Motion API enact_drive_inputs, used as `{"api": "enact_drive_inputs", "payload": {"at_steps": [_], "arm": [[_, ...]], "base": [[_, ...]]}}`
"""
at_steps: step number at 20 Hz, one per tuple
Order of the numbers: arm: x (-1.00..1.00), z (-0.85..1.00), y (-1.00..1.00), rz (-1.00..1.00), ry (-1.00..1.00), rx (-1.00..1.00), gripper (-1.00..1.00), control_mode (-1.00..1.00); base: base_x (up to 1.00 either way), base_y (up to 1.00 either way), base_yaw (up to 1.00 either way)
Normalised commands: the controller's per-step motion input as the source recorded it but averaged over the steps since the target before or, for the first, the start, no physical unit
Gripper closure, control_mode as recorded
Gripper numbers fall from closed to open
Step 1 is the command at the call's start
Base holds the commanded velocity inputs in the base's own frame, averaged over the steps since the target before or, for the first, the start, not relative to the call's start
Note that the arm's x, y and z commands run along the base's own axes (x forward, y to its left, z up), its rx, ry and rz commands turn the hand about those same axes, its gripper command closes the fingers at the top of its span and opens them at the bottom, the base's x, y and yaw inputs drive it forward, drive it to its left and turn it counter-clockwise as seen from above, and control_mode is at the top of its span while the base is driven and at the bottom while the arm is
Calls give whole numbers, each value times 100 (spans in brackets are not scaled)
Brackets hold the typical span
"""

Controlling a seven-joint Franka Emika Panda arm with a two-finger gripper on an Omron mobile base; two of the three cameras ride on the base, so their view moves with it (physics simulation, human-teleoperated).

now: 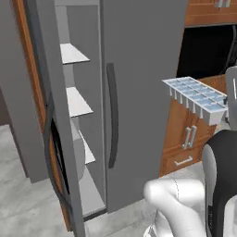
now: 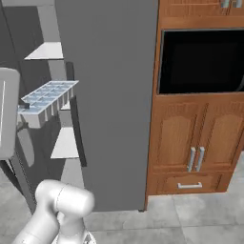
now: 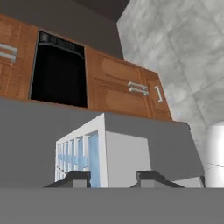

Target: Open the freezer door, pick up the ice cube tray from the freezer, and place it on the dining counter.

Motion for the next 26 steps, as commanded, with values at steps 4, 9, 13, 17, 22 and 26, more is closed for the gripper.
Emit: {"api": "enact_drive_inputs", "payload": {"at_steps": [4,9,13,17,22,26], "arm": [[0,0,0,0,0,0,100,100],[0,0,0,0,0,0,100,100],[0,0,0,0,0,0,100,100],[0,0,0,0,0,0,100,100],[0,0,0,0,0,0,100,100],[0,0,0,0,0,0,100,100]], "base": [[-48,0,-96],[-15,0,-100],[0,0,-100],[0,3,-100],[1,21,-97],[8,32,-93]]}}
